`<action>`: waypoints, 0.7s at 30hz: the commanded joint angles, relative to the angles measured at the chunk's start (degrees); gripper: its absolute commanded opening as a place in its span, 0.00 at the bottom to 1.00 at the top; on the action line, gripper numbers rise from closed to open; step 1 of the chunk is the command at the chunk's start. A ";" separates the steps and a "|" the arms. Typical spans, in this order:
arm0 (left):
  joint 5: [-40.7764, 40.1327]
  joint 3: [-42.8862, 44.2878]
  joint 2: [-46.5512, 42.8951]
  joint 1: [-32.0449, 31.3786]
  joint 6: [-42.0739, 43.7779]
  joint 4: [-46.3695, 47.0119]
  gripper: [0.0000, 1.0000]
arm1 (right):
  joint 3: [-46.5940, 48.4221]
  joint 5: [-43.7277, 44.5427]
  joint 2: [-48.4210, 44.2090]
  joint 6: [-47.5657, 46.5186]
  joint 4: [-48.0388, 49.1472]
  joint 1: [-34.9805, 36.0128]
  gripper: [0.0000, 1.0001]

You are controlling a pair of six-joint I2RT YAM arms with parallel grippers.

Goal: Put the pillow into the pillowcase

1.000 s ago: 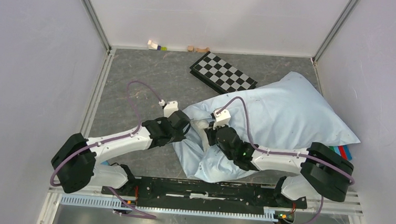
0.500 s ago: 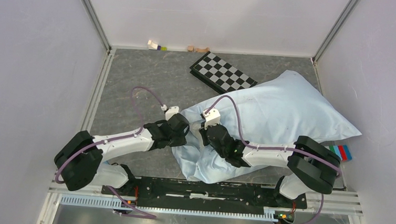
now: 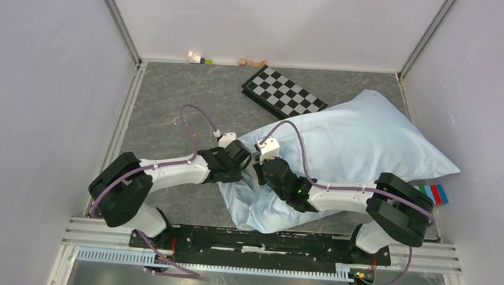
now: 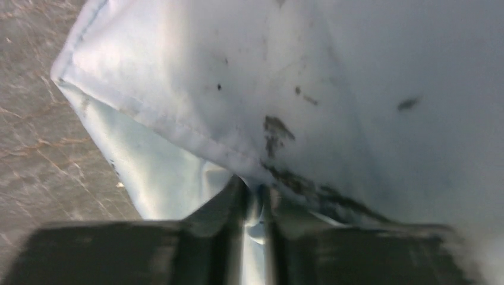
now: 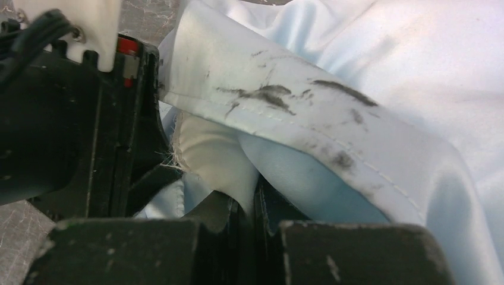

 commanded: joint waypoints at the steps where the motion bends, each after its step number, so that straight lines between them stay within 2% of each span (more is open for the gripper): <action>1: -5.73 2.06 0.85 0.19 0.20 -1.15 0.04 | 0.26 -5.64 -0.43 1.19 -8.49 0.92 0.00; 4: -6.71 1.43 -3.89 2.69 -0.26 -2.69 0.02 | 1.58 -6.70 -2.44 -1.48 -10.83 0.92 0.00; 7: -7.38 1.28 -10.23 7.26 -0.89 -5.59 0.02 | 2.99 -12.17 -3.31 -6.28 -12.68 1.15 0.00; 12: -0.50 1.67 -17.75 17.19 -0.23 -4.67 0.02 | 5.60 -16.10 -0.22 -11.22 -17.21 3.16 0.00; 21: -2.99 10.55 -20.91 18.34 4.99 -5.01 0.02 | 9.93 -19.32 6.83 -15.04 -22.32 3.80 0.00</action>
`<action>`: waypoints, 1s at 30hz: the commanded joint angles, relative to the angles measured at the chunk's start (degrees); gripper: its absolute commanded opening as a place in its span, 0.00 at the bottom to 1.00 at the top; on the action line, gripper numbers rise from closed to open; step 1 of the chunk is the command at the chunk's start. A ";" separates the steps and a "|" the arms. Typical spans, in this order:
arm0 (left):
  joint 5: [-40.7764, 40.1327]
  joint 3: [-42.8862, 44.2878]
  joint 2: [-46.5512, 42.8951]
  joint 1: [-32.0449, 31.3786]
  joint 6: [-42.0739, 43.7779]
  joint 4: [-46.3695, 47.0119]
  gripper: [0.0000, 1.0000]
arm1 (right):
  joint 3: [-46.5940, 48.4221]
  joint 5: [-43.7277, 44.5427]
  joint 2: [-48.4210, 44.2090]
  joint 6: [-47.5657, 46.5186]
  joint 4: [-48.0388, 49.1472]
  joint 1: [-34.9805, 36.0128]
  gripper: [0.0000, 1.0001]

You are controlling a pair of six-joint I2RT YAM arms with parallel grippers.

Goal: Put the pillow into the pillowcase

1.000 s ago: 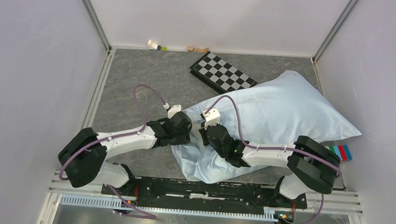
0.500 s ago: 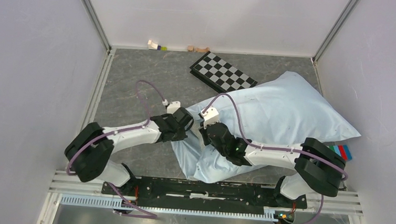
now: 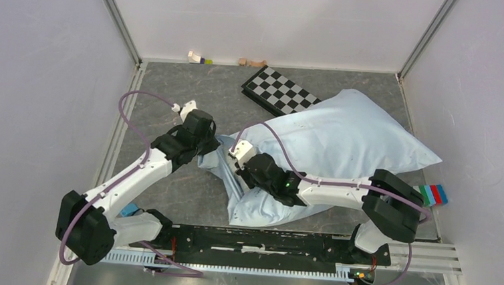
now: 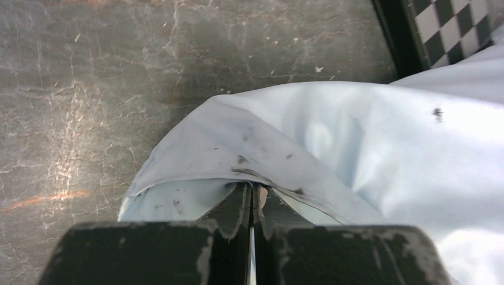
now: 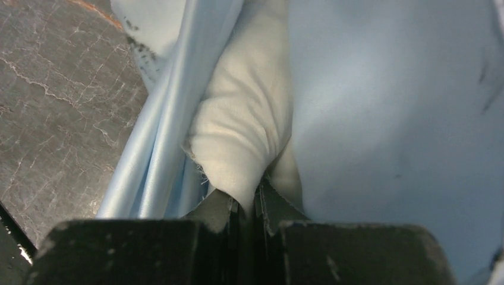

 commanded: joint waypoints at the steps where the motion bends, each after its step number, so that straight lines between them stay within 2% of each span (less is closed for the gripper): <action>1: -4.49 5.23 -3.12 0.93 4.50 2.77 0.02 | -0.45 -8.26 4.48 -2.05 -10.14 1.21 0.00; 5: -4.73 6.49 -4.26 1.12 6.90 3.89 0.02 | -1.83 -9.08 5.63 -1.71 -9.53 1.20 0.00; 10: 11.08 3.23 -9.22 0.87 10.29 14.40 0.02 | 2.24 -8.35 9.45 1.11 -11.34 -0.91 0.00; 13: 15.66 1.41 -14.21 0.39 10.38 17.00 0.02 | 6.59 -9.39 11.35 3.22 -11.80 -4.81 0.00; 16: 17.91 0.64 -18.68 0.28 10.71 15.34 0.02 | 9.28 -8.05 12.59 5.82 -13.58 -8.04 0.00; 20: 16.21 -0.82 -20.27 0.29 8.75 5.11 0.02 | 12.24 -6.31 11.39 9.45 -12.34 -11.24 0.00; 23: 8.58 -3.23 -19.11 0.33 5.73 -4.24 0.02 | 14.08 -3.57 9.35 11.24 -9.31 -12.41 0.00; 28: 5.55 -5.84 -14.12 0.27 4.38 -5.71 0.02 | 18.33 -5.31 8.05 7.19 -9.11 -11.46 0.00; 30: 3.33 -4.61 -13.02 0.66 4.92 -5.96 0.02 | 19.44 -4.59 7.93 3.05 -10.48 -9.37 0.08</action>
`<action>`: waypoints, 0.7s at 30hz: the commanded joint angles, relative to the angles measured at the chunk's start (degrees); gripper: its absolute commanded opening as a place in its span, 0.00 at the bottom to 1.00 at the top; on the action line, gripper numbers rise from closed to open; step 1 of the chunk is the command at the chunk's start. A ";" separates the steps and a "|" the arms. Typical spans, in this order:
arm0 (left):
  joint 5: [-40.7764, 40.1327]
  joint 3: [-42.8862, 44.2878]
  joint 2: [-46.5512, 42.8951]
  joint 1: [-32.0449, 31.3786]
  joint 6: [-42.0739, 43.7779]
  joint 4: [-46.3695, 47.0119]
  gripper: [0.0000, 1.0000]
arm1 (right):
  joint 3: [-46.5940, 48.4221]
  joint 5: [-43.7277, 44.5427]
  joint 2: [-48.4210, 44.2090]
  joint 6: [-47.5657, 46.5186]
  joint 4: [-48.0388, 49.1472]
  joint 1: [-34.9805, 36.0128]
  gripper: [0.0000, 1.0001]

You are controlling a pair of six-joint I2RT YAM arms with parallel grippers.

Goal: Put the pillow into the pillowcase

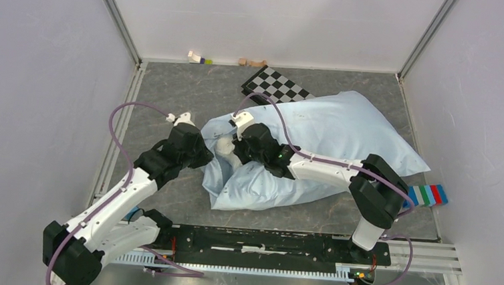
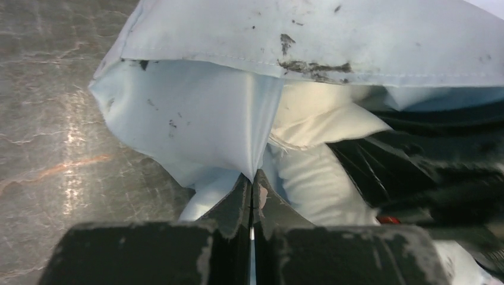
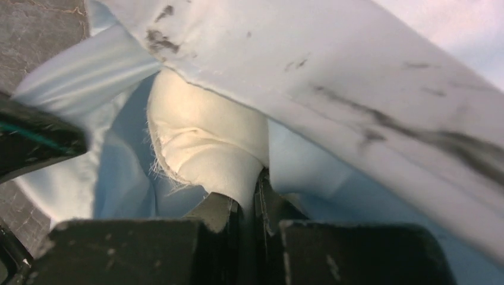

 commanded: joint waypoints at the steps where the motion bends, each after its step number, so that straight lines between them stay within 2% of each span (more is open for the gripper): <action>1: -6.04 2.38 1.53 0.51 -1.24 -2.36 0.02 | 3.55 3.09 -1.09 -7.34 -3.04 1.79 0.13; 5: -7.79 5.99 3.21 0.64 0.08 -2.58 0.02 | 2.00 4.45 -2.57 -13.44 -0.57 4.64 0.47; 9: -7.06 7.23 3.85 0.78 0.35 -1.87 0.02 | 3.24 3.93 -2.31 -18.76 1.00 5.47 0.66; 13: -6.80 7.77 4.06 0.78 0.35 -1.74 0.02 | 4.74 3.98 -1.54 -22.11 2.32 6.19 0.75; 17: -6.72 7.59 3.63 0.77 0.00 -1.47 0.02 | 8.68 4.51 2.94 -24.78 2.85 6.19 0.78; 21: -6.25 7.86 3.55 0.70 -0.08 -1.31 0.02 | 8.16 6.05 5.21 -26.04 7.93 6.19 0.83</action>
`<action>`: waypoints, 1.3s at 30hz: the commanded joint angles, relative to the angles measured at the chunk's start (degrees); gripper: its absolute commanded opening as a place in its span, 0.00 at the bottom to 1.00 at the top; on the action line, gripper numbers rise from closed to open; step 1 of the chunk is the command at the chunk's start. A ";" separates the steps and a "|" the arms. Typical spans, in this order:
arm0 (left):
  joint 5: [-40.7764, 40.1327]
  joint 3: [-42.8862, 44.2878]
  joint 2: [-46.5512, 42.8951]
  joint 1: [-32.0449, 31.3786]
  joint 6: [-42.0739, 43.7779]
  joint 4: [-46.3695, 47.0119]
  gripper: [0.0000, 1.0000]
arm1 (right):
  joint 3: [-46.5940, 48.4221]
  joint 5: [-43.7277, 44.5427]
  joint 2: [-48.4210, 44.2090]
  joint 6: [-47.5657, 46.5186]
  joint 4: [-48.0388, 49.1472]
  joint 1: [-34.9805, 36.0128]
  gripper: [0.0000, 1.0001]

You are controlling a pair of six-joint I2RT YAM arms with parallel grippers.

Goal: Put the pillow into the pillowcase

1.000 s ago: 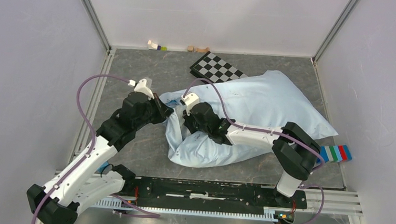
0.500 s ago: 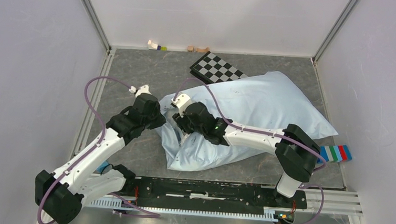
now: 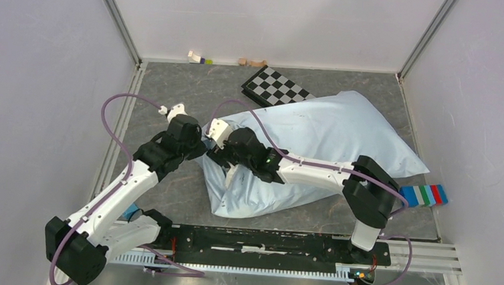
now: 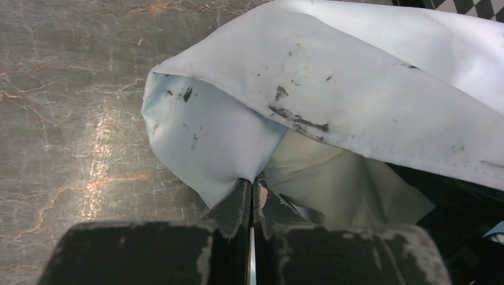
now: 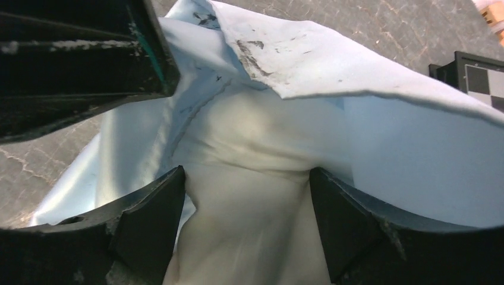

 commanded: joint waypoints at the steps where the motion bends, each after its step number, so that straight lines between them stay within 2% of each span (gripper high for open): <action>1: 1.10 2.77 -0.51 -0.71 -0.07 1.65 0.02 | 1.80 2.97 3.47 -3.77 8.28 -0.22 0.84; 3: 0.99 3.05 -0.41 -0.58 -0.02 2.06 0.02 | 3.55 4.38 5.77 -3.79 6.96 -0.44 0.83; 5: 0.48 3.82 0.04 -0.41 -0.04 2.22 0.02 | 1.29 4.95 5.75 -3.51 9.00 -0.83 0.74; 8: -0.06 4.60 0.93 0.91 -0.54 3.53 0.02 | -4.33 3.16 2.32 -0.09 11.80 -2.13 0.06; 9: 0.13 4.87 1.65 1.74 -0.68 4.21 0.02 | -5.96 2.20 0.87 1.03 12.27 -2.33 0.00; 16: 0.60 13.90 12.16 4.41 1.25 8.52 0.02 | -22.58 -14.77 -11.14 8.60 19.99 -2.52 0.00; 21: 0.70 22.83 17.49 4.57 3.31 10.55 0.02 | -28.43 -21.97 -10.14 10.79 22.21 -2.61 0.00; 23: 3.98 25.97 18.75 4.51 4.13 12.07 0.02 | -28.67 -20.83 -8.47 11.96 22.34 -2.88 0.00; 28: 12.56 24.30 15.18 3.24 4.66 17.28 0.02 | -25.52 -23.58 -3.21 18.20 25.22 -8.20 0.00; 31: 18.97 20.65 10.42 2.77 4.40 22.07 0.02 | -17.25 -22.63 2.54 19.19 19.98 -10.38 0.00; 34: 22.52 19.55 5.81 2.52 4.48 21.80 0.02 | -10.33 -19.69 7.14 20.88 16.21 -12.37 0.00; 39: 20.26 14.01 -0.34 2.31 4.37 14.14 0.02 | -3.03 -16.27 8.98 25.65 14.54 -17.85 0.00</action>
